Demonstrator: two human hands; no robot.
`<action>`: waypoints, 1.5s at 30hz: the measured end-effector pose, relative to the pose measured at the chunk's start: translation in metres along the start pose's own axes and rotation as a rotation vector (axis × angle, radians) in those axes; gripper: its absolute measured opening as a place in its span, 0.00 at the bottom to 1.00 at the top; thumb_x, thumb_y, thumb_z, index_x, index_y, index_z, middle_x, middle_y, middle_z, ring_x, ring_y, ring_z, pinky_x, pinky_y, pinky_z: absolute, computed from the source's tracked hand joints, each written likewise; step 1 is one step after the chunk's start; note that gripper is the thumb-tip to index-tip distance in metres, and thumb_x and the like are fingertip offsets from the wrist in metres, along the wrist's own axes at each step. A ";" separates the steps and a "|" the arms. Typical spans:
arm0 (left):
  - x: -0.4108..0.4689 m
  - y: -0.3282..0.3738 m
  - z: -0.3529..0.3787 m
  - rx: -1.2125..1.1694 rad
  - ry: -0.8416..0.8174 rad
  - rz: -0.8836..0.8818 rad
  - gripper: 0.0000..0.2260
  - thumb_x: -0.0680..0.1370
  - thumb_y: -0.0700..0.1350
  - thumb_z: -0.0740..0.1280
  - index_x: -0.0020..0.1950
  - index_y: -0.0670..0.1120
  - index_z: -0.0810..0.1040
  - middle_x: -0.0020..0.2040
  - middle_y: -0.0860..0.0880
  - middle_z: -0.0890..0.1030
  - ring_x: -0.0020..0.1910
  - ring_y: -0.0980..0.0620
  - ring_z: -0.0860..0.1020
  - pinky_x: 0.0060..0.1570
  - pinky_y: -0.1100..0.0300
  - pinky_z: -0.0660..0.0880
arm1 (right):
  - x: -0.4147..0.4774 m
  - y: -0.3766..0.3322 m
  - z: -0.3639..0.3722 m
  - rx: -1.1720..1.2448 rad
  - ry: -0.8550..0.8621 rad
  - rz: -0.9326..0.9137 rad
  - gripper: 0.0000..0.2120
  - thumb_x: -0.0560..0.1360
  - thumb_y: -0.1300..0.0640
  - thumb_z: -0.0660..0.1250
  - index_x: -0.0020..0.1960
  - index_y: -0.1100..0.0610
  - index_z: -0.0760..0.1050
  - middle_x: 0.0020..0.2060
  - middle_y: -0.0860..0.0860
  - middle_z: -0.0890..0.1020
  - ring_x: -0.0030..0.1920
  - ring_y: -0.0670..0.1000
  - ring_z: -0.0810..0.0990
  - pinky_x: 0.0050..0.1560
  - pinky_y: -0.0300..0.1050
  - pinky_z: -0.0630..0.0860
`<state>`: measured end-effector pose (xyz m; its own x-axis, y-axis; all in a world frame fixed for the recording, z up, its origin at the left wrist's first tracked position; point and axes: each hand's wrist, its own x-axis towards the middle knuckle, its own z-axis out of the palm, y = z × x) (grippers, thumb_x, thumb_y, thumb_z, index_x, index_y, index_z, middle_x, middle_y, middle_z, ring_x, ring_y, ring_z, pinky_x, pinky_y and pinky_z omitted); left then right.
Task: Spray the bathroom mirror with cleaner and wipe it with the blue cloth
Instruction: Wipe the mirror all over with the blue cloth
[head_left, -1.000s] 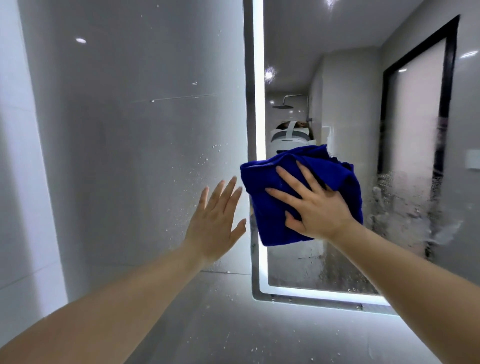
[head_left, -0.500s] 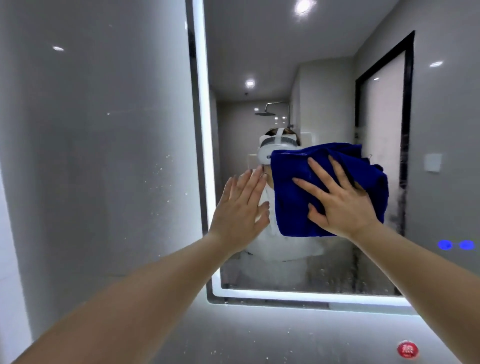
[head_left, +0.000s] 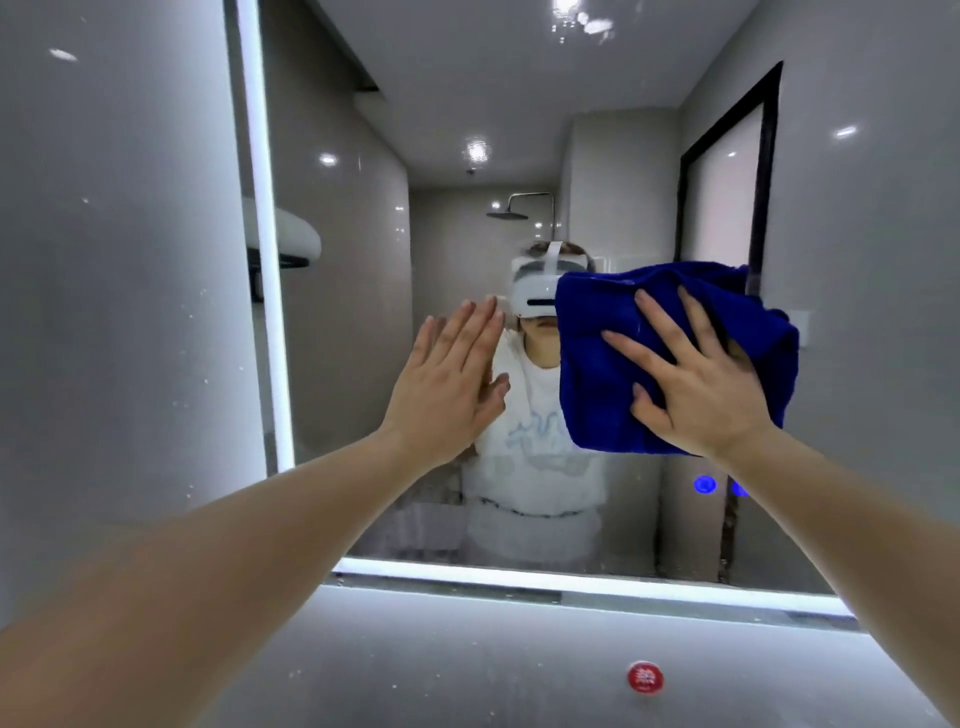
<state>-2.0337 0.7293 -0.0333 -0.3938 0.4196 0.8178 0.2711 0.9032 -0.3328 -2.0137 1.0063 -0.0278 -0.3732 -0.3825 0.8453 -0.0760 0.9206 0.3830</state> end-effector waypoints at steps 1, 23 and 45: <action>0.003 0.008 0.000 0.003 0.004 -0.008 0.29 0.81 0.57 0.52 0.77 0.46 0.49 0.77 0.49 0.48 0.76 0.51 0.46 0.73 0.52 0.39 | -0.004 0.012 -0.002 -0.003 0.001 -0.009 0.26 0.74 0.44 0.52 0.72 0.43 0.62 0.75 0.51 0.60 0.73 0.62 0.56 0.50 0.60 0.75; 0.025 0.075 0.020 -0.044 0.002 0.063 0.28 0.81 0.55 0.53 0.77 0.44 0.51 0.77 0.46 0.50 0.76 0.49 0.47 0.74 0.49 0.46 | -0.018 0.055 0.000 -0.020 0.047 -0.033 0.27 0.74 0.44 0.54 0.73 0.43 0.61 0.75 0.51 0.61 0.73 0.62 0.57 0.50 0.59 0.75; 0.037 0.130 -0.003 0.053 0.011 0.118 0.27 0.81 0.56 0.45 0.77 0.45 0.48 0.77 0.47 0.52 0.76 0.49 0.51 0.74 0.49 0.45 | -0.075 0.136 0.005 -0.013 0.098 -0.149 0.27 0.74 0.45 0.55 0.73 0.42 0.59 0.75 0.49 0.59 0.73 0.62 0.59 0.62 0.60 0.67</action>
<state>-2.0104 0.8621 -0.0453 -0.3518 0.5227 0.7765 0.2678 0.8511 -0.4516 -2.0007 1.1610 -0.0408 -0.2665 -0.5211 0.8108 -0.1114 0.8522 0.5112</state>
